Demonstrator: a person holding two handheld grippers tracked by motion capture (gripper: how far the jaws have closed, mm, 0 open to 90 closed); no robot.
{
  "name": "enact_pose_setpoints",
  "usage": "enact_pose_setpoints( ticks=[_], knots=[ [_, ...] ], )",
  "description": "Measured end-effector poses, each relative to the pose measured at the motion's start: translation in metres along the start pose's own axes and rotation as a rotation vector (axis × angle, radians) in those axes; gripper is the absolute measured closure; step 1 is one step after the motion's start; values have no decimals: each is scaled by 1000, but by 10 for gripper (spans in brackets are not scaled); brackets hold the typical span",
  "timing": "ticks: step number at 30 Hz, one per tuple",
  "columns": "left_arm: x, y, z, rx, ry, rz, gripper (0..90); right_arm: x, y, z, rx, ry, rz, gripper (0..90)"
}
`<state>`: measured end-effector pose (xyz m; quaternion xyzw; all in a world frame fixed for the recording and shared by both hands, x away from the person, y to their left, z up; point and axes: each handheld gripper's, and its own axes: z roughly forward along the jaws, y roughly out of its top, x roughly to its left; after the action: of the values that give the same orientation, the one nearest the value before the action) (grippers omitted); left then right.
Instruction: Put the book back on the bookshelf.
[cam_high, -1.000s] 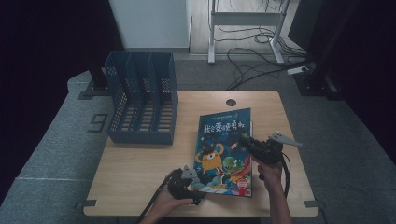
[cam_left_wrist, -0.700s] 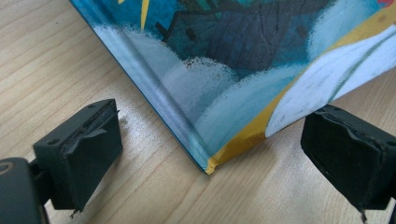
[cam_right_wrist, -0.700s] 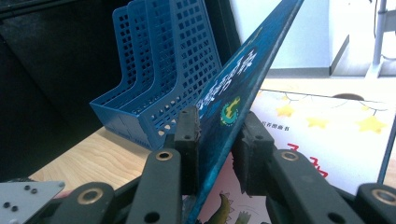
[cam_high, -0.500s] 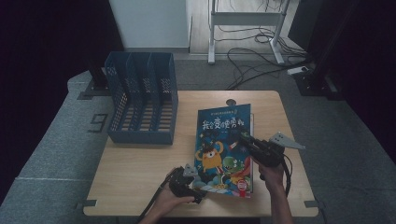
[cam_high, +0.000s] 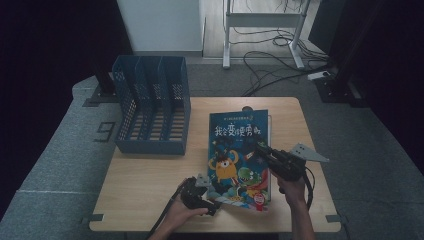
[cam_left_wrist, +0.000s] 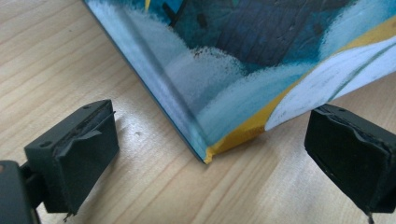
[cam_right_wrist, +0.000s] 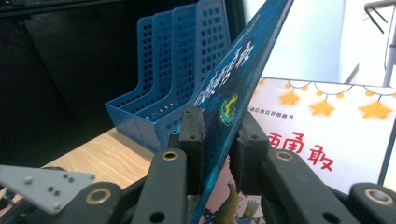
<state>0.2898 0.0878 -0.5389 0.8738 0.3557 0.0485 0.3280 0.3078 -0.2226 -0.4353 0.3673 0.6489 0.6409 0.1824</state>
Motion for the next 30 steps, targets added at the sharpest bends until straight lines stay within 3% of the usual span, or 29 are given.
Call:
enact_pose_setpoints(
  ticks=[3,8,30],
  knots=[
    [1,0,0,1,10,0,27,5,2,0,-4,18,-27,760],
    [1,0,0,3,25,5,26,8,2,0,-10,52,-31,776],
    [9,3,2,2,53,-3,23,15,5,-2,-3,55,-81,779]
  ],
)
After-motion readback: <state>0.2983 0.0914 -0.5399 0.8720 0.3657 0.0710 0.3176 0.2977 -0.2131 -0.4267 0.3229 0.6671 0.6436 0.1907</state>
